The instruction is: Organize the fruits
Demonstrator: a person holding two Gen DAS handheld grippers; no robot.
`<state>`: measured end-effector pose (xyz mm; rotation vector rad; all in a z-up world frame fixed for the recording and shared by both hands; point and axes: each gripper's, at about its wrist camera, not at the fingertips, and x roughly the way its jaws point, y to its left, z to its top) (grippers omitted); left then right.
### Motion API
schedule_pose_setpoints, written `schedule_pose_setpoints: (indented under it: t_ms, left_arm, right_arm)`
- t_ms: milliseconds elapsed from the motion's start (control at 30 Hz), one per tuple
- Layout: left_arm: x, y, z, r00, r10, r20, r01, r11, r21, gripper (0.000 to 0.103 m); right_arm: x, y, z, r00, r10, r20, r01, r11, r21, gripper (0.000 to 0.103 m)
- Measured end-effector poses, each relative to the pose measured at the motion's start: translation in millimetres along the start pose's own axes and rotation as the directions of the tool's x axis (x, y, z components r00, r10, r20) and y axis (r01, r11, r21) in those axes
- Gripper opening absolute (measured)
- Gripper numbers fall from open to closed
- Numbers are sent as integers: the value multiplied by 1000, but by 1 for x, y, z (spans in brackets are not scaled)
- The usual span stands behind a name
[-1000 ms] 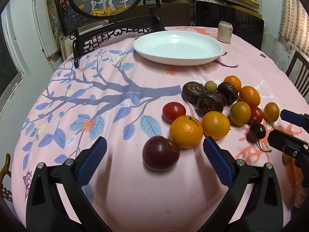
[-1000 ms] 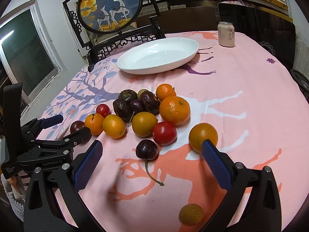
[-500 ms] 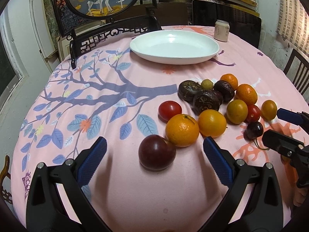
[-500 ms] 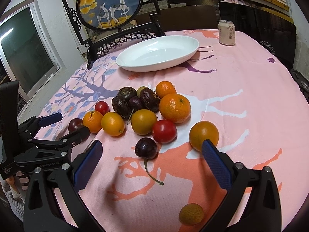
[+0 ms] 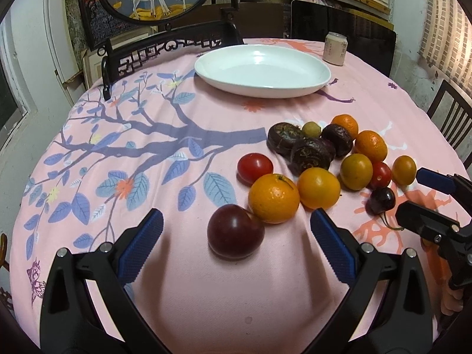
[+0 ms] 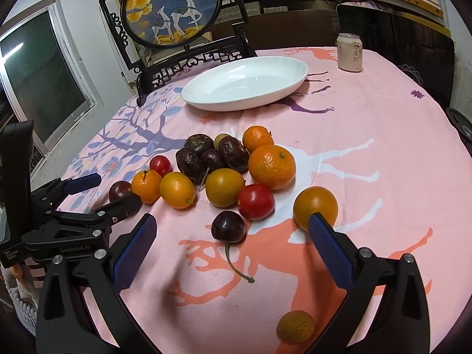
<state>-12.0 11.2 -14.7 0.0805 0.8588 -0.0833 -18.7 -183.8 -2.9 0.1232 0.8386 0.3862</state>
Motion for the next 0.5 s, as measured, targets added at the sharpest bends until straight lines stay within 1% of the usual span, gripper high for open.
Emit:
schedule_pose_setpoints:
  t_ms: [167, 367, 500]
  left_arm:
    - [0, 2, -1, 1000, 3, -1, -3, 1000, -12, 101]
    - [-5, -2, -1, 999, 41, 27, -42, 999, 12, 101]
    - [-5, -1, 0, 999, 34, 28, -34, 999, 9, 101]
  right_arm:
    - [0, 0, 0, 1000, 0, 1, 0, 1000, 4, 102]
    - [-1, 0, 1, 1000, 1, 4, -1, 1000, 5, 102]
    - [-1, -1, 1, 1000, 2, 4, -2, 1000, 5, 102]
